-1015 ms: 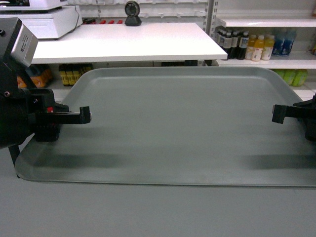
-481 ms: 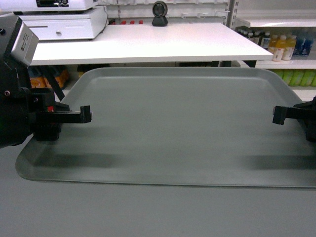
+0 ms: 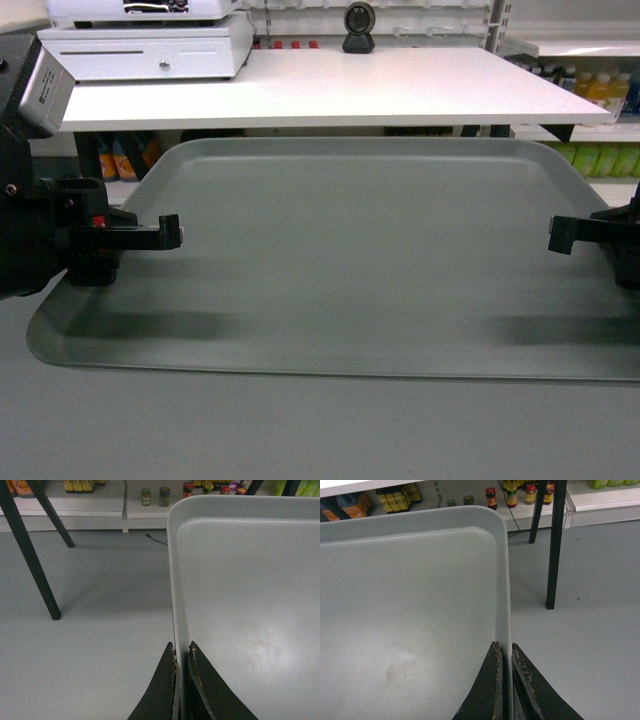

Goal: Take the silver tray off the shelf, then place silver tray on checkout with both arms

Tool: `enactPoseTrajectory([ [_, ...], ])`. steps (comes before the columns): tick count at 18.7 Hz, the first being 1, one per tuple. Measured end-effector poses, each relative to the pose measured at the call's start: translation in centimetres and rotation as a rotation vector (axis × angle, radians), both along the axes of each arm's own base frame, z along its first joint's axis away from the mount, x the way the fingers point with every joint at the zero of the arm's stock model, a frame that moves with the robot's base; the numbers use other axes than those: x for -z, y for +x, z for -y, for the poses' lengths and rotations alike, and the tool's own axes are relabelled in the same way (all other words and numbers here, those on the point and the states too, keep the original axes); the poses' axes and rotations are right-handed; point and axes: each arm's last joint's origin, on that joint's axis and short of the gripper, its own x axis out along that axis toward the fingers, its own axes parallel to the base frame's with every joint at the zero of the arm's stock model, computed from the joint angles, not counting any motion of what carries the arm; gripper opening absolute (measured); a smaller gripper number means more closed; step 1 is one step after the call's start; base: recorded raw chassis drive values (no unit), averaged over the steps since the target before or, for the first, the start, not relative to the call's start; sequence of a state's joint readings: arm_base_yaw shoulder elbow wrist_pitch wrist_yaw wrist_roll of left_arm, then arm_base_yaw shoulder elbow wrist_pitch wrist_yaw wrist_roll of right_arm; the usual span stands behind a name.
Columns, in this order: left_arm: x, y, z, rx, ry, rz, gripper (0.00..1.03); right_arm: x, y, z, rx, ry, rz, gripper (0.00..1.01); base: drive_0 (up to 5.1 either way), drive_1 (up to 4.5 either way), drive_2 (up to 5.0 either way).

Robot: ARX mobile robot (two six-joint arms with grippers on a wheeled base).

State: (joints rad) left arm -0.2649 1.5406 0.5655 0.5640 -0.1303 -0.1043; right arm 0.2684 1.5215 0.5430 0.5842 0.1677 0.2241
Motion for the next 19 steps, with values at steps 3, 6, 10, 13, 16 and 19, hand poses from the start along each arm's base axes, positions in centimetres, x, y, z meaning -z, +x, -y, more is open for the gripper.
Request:
enactPoseTrajectory([
  [3,0.01,-0.04,0.1,0.003,0.0,-0.001,0.04,-0.03,-0.01,0.01,0.001,0.0,0.002,0.03,-0.2,2.66,-3.0],
  [6,-0.02,-0.03,0.1,0.003,0.0,0.001,0.04,-0.04,-0.01,0.0,0.001,0.0,0.003,0.03,0.1,4.31,-4.2],
  [10,0.0,-0.03,0.09,0.002,0.0,0.0,0.04,-0.05,0.0,0.0,0.001,0.001,0.004,0.03,0.1,4.35,-4.1],
  [13,-0.06,-0.01,0.1,0.002,-0.001,0.005,0.04,-0.08,0.01,0.0,0.001,0.002,0.007,0.03,0.1,4.38,-4.1],
  [16,0.02,-0.04,0.09,0.002,0.001,-0.002,0.04,-0.05,0.0,0.0,0.001,0.001,0.005,0.03,0.0,4.23,-4.3],
  [19,0.01,-0.03,0.09,0.003,0.0,-0.001,0.04,-0.05,0.02,0.0,0.0,0.001,0.005,0.03,0.1,4.34,-4.1],
])
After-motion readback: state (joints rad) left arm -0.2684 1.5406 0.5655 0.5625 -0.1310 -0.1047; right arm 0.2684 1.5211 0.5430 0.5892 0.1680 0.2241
